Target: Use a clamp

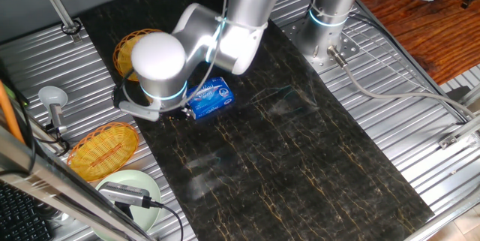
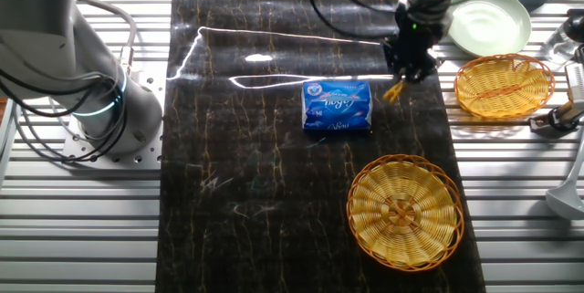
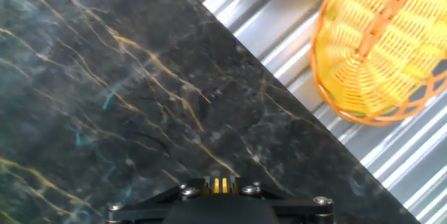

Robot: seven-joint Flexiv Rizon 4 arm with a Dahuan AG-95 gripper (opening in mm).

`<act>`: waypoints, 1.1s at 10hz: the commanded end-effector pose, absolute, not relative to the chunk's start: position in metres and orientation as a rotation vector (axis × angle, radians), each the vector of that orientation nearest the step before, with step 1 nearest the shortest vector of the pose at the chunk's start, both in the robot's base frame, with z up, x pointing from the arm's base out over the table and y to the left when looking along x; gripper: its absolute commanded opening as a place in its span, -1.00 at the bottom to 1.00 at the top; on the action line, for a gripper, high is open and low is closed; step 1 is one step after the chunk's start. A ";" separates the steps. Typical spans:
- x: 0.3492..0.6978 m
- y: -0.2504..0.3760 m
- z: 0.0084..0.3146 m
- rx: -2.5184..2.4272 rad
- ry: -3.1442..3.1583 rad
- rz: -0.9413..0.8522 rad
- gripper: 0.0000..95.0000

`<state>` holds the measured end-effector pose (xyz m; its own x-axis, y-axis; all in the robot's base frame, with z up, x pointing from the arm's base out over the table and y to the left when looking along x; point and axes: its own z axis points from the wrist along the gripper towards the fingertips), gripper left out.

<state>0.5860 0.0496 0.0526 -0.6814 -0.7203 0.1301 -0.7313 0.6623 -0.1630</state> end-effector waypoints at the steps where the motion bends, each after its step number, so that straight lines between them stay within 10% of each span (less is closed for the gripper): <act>1: 0.584 0.039 0.052 1.179 -2.859 0.332 -1.00; 11: 0.574 0.028 0.059 0.981 -2.998 0.419 -1.00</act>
<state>0.5743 0.0284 0.0588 -0.8121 -0.5818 0.0447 -0.5709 0.7765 -0.2668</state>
